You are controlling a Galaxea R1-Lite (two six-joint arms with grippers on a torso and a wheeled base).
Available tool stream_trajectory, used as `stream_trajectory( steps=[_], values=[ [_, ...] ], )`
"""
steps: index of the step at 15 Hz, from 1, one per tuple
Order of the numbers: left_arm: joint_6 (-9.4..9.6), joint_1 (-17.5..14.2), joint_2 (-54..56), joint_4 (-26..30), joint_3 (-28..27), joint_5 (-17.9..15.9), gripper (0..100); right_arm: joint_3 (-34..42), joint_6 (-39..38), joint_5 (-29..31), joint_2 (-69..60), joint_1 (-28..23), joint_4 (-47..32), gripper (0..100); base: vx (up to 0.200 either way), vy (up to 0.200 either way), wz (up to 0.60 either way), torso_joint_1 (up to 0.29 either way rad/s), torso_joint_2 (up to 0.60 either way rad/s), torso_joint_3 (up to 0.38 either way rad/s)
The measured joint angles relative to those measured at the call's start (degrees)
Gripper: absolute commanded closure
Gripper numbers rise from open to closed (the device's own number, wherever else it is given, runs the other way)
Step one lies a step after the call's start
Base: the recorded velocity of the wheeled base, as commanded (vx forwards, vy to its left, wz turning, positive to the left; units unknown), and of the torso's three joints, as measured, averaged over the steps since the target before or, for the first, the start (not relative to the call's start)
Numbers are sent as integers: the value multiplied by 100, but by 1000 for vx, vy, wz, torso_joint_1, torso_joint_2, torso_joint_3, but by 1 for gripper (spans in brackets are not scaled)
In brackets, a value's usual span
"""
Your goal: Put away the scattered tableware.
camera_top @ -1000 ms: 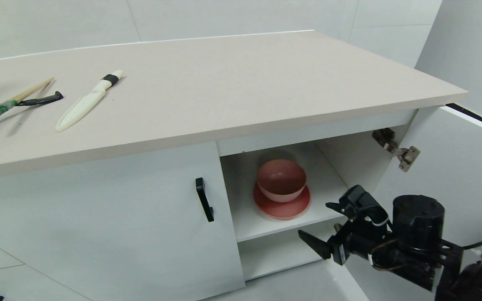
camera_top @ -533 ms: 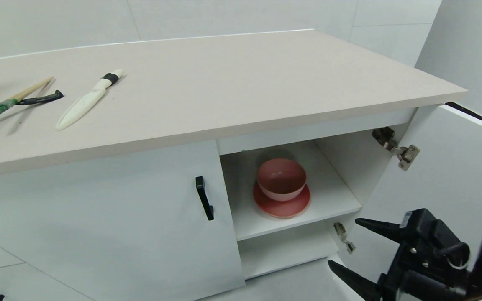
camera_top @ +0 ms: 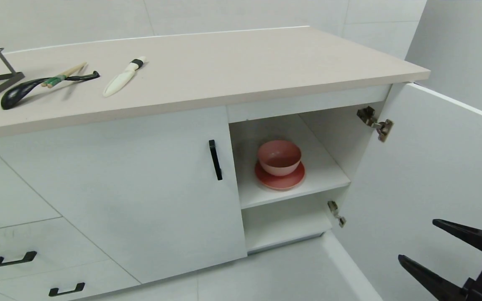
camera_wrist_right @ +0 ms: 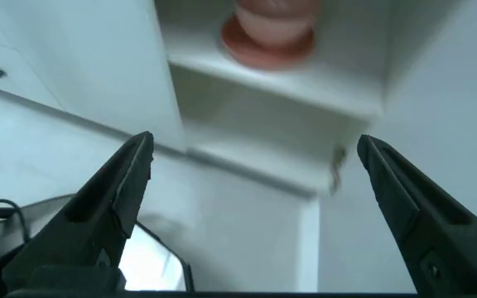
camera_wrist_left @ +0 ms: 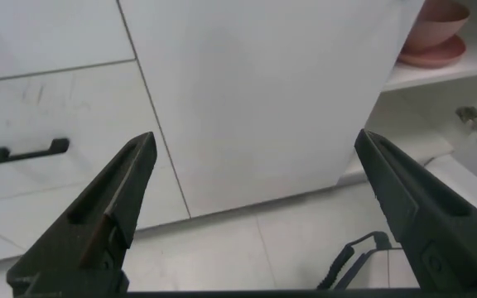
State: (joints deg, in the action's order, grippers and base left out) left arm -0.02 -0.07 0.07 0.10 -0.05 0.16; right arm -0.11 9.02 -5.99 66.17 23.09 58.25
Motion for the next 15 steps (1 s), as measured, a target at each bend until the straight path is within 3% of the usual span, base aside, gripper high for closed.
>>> stream_trajectory(
  steps=[2, 5, 9, 11, 15],
  values=[
    [7, 0, 0, 1, 5, 0, 0, 6, -111, 0, -791, -396, -1070, 0, -200, -200, 0, 2, 2, 2],
    [10, 0, 0, 0, 5, 0, 0, 11, -278, -2, -2309, -885, -2896, 0, 0, -200, 0, 2, 2, 5],
    [18, -2, 0, -7, 2, 0, 0, 11, -377, -26, -4782, -1723, -4765, 0, 0, -200, 0, 1, -2, 4],
    [-9, 0, 0, 0, 2, 0, 0, 11, -508, 191, -5736, -2077, -5703, 0, 0, 0, 0, 0, 0, 0],
    [-2, -6, 0, 1, 5, -2, 0, 11, -670, 312, -6468, -2278, -5798, 0, 0, 0, 0, 0, 0, 0]
  ],
)
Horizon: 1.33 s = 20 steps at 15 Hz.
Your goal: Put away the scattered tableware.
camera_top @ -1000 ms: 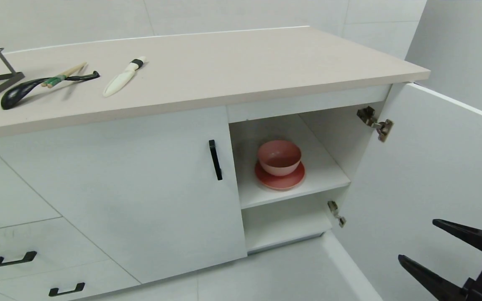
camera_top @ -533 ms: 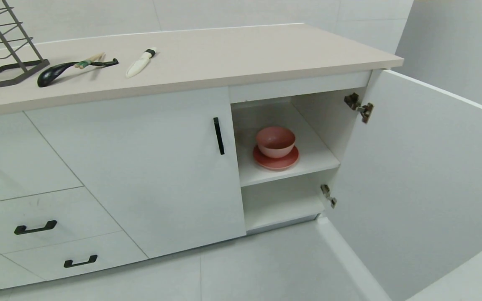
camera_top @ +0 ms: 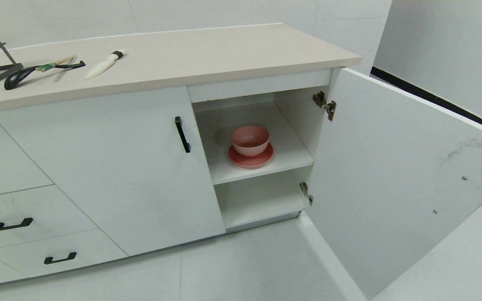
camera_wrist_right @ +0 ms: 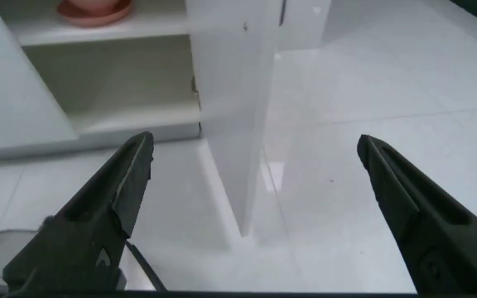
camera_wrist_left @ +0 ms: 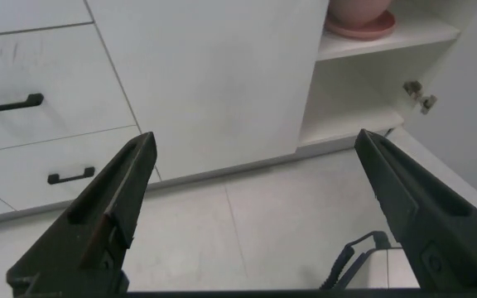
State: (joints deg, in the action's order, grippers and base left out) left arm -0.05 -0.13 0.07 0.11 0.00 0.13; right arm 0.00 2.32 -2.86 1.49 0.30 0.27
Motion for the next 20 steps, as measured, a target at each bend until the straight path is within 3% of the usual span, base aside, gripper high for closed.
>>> stream_trajectory(
  steps=[10, 20],
  values=[
    [12, 9, 0, 10, -10, 2, 0, 0, -205, 286, -165, -35, -22, 0, -200, 0, 0, 3, 1, 0],
    [15, 4, 0, 0, 0, 93, 0, 0, -202, 244, -165, -30, -27, 0, 0, -200, 0, 0, 3, 3]
  ],
)
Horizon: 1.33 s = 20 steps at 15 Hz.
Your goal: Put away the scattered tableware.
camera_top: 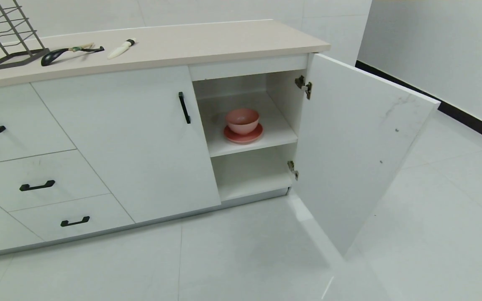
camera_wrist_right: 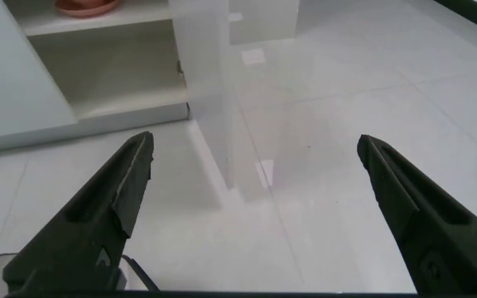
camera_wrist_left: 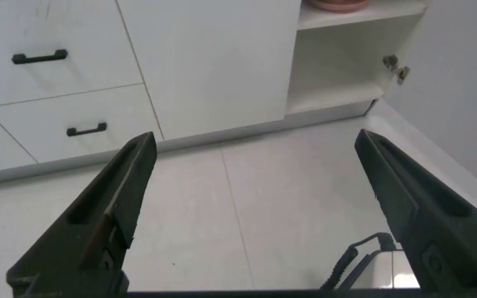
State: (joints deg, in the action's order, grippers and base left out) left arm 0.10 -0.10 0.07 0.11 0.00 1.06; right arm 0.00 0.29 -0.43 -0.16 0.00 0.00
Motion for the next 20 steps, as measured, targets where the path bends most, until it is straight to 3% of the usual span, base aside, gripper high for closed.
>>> stream_trajectory(
  steps=[8, 10, 16, 20],
  values=[
    [-17, 2, 0, -4, 0, 6, 0, 0, -13, 0, 0, 0, 0, 0, 0, -200, 0, 1, 2, 2],
    [-15, 2, 0, -1, 0, 6, 0, 0, -13, 0, 0, 0, 0, 0, 0, 0, 0, 0, 0, 0],
    [-17, 5, 0, 2, 0, 9, 0, 0, -13, 0, 2, 0, 0, 0, 0, 0, 600, 2, 1, 1],
    [-17, 2, 0, 2, 0, 9, 0, 0, -2, 0, 2, 0, 0, 0, 0, 0, 0, 0, 0, 0]
  ],
)
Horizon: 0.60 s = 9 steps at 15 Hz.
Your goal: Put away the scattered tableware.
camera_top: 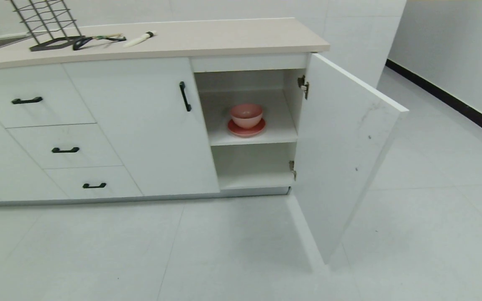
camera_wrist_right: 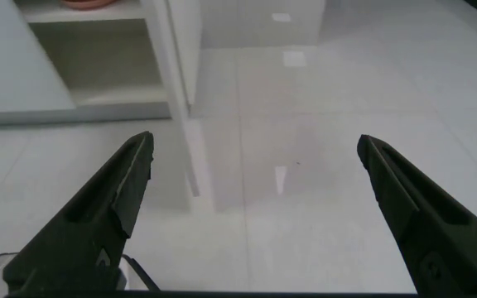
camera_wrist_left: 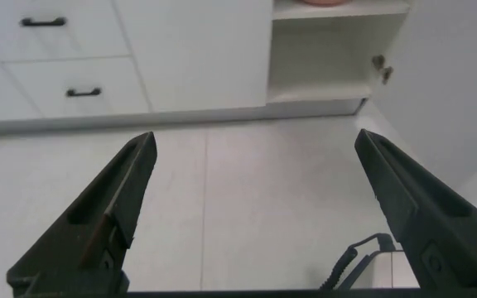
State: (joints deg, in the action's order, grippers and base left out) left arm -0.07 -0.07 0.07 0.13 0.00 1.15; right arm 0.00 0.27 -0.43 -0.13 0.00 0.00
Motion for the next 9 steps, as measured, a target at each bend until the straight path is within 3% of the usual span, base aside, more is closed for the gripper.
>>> stream_trajectory(
  steps=[3, 6, 8, 9],
  values=[
    [-26, 2, 0, -6, 0, -2, 0, 0, 16, -4, 0, 0, 0, 0, 0, 0, 0, 0, 0, 0],
    [-35, 2, 0, -4, 0, 0, 0, 0, 6, -1, 2, 0, 0, 0, 0, -200, 0, 4, 1, 4],
    [-52, 0, 0, -2, 0, -2, 0, 0, 0, -1, 2, 0, 0, 0, 200, -200, 0, 7, 2, 2],
    [-83, 0, 0, -9, 0, -2, 0, 0, -2, -1, 2, 0, 0, 0, 0, 0, 0, 0, 0, 0]
  ],
)
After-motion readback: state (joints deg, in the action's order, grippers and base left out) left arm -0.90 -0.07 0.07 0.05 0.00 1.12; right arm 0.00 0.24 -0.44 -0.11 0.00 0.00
